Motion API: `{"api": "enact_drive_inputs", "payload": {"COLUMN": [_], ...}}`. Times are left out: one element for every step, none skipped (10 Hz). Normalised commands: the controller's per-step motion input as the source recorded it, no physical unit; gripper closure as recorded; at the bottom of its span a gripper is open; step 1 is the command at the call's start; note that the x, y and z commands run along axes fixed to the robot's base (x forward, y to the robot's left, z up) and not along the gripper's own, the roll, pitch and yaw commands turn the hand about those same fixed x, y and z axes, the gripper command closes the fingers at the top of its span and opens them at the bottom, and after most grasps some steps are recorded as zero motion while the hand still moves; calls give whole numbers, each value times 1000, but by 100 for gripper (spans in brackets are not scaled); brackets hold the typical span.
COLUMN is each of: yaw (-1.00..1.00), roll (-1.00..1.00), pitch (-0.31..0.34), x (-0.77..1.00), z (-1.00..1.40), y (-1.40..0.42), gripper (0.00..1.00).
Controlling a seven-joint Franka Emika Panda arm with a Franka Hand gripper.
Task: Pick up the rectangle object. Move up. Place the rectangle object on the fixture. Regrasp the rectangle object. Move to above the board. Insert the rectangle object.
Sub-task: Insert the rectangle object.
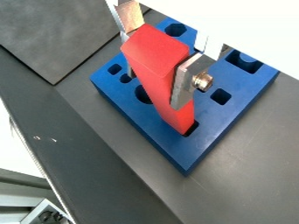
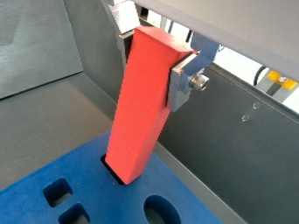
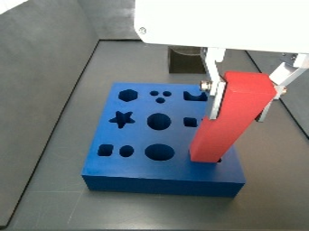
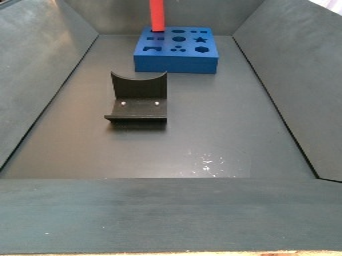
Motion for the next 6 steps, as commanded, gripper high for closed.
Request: {"api": "enact_drive_inputs", "payload": {"yaw": [-246,-86,0,0,0,0], "roll": [-489,-303,-69,-77,-403,-731], "pitch": [-17,0,0,0,0,0], "x": [186,111,0,0,111,149], "z": [-211,-154,0,-54,-240,-414], "y": [-77,0,0,0,37,171], "gripper": [100,100,100,100,100,100]}}
